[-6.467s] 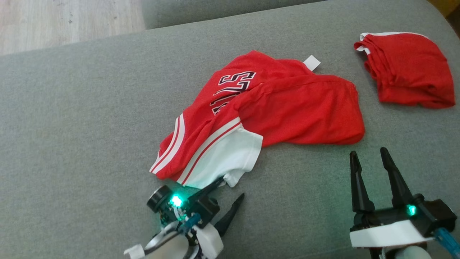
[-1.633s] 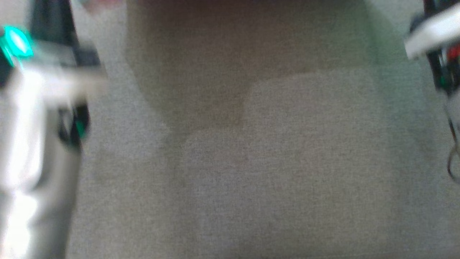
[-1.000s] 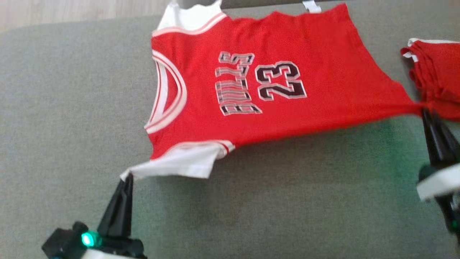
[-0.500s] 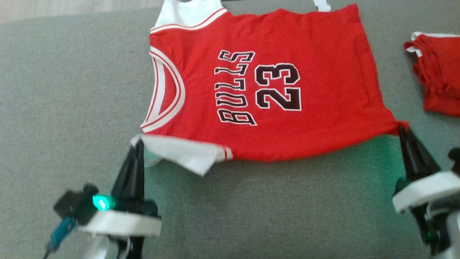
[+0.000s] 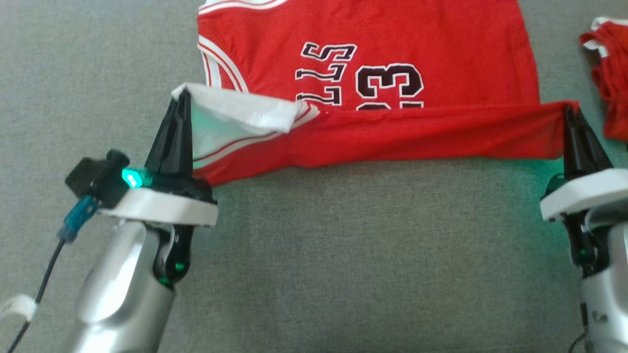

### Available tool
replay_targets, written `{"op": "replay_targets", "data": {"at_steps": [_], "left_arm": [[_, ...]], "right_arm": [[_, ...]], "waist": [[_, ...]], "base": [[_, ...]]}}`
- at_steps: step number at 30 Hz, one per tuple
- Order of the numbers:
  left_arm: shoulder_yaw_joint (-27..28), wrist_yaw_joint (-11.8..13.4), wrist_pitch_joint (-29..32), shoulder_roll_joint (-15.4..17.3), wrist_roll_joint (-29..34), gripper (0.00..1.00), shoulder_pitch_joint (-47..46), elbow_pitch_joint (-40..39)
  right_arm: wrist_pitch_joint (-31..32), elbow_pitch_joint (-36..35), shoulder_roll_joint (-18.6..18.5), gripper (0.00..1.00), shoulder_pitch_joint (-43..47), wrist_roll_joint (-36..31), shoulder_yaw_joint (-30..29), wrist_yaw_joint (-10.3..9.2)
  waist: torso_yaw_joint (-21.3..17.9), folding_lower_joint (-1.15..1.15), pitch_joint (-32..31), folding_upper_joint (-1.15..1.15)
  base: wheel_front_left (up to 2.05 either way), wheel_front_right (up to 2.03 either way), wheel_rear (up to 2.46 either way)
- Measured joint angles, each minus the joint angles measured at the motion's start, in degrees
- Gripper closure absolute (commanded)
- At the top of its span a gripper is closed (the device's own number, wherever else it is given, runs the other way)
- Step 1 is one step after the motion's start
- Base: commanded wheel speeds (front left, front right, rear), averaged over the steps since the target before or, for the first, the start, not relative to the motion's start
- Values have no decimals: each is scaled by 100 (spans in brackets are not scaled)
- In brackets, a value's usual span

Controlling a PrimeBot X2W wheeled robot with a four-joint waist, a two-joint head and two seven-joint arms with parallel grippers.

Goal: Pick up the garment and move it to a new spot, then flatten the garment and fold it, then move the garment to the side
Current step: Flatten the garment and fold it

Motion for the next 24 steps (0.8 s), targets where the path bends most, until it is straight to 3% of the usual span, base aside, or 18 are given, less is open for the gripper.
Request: {"op": "replay_targets", "data": {"at_steps": [11,18,19,20,21,22,24], "left_arm": [[-154,-59,-247,5,619,100,-859,712],[432,38,-283,-274,1198,100,-825,314],[475,34,-285,-326,1221,100,-806,342],[489,14,-285,-366,1221,93,-780,408],[489,-14,-283,-398,1222,34,-751,481],[492,-18,-285,-426,1229,0,-723,544],[534,-23,-283,-469,1301,0,-672,634]], "right_arm": [[-758,965,42,100,-840,-348,245,0],[-1114,1449,76,100,-1148,-348,421,0],[-1156,1524,75,80,-1175,-348,422,0],[-1163,1605,75,30,-1210,-347,421,0],[-1211,1653,77,0,-1227,-347,414,0],[-1271,1689,80,0,-1234,-347,414,0],[-1345,1763,81,0,-1235,-350,412,0]], "waist": [[-56,0,395,0],[-53,-1,441,0],[-48,-1,430,0],[-44,-1,414,0],[-39,-1,396,0],[-38,-1,378,0],[-36,-1,329,0]], "base": [[0,0,0],[0,0,0],[0,0,0],[0,0,0],[0,0,0],[0,0,0],[0,0,0]]}}
